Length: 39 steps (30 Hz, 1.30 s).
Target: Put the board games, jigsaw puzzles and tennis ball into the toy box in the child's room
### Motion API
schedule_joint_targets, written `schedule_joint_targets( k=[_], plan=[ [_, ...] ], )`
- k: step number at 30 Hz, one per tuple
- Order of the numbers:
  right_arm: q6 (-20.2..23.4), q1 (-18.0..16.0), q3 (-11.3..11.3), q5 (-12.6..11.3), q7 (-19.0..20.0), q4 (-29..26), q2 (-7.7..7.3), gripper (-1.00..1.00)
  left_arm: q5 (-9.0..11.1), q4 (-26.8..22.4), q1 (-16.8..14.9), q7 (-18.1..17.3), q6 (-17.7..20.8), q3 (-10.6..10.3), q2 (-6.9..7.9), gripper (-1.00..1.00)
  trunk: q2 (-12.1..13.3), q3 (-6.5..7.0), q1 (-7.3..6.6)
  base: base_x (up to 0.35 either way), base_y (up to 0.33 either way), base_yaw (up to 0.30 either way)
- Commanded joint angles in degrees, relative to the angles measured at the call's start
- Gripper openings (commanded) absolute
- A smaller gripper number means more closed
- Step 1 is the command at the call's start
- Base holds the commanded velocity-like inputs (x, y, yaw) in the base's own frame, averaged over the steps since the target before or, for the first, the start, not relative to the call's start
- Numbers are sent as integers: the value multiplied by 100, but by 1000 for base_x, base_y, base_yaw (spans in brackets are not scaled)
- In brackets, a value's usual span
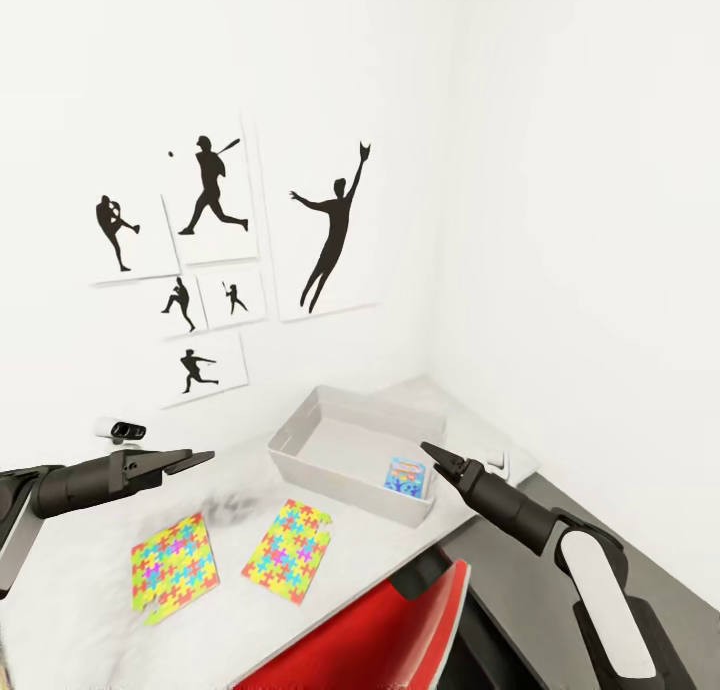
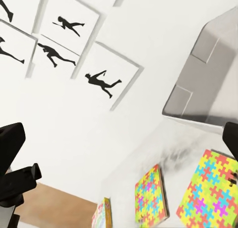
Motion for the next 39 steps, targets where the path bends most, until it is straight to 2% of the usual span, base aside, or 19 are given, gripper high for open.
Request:
schedule_joint_targets(
  k=[1,11,39],
  plan=[
    [30,-6,-10,14,23,-1,-1,100,0,0,-5,-22,61,-3,2,100,-13,-13,3,-74,0,-6],
    [23,-6,-9,17,23,4,37,100,1,0,-5,-22,61,12,2,100,-13,-13,3,-109,0,-45],
    [27,-6,-71,18,23,16,-10,100,7,0,-5,-22,70,38,17,100,-13,-13,3,-304,0,-270]
  ],
)
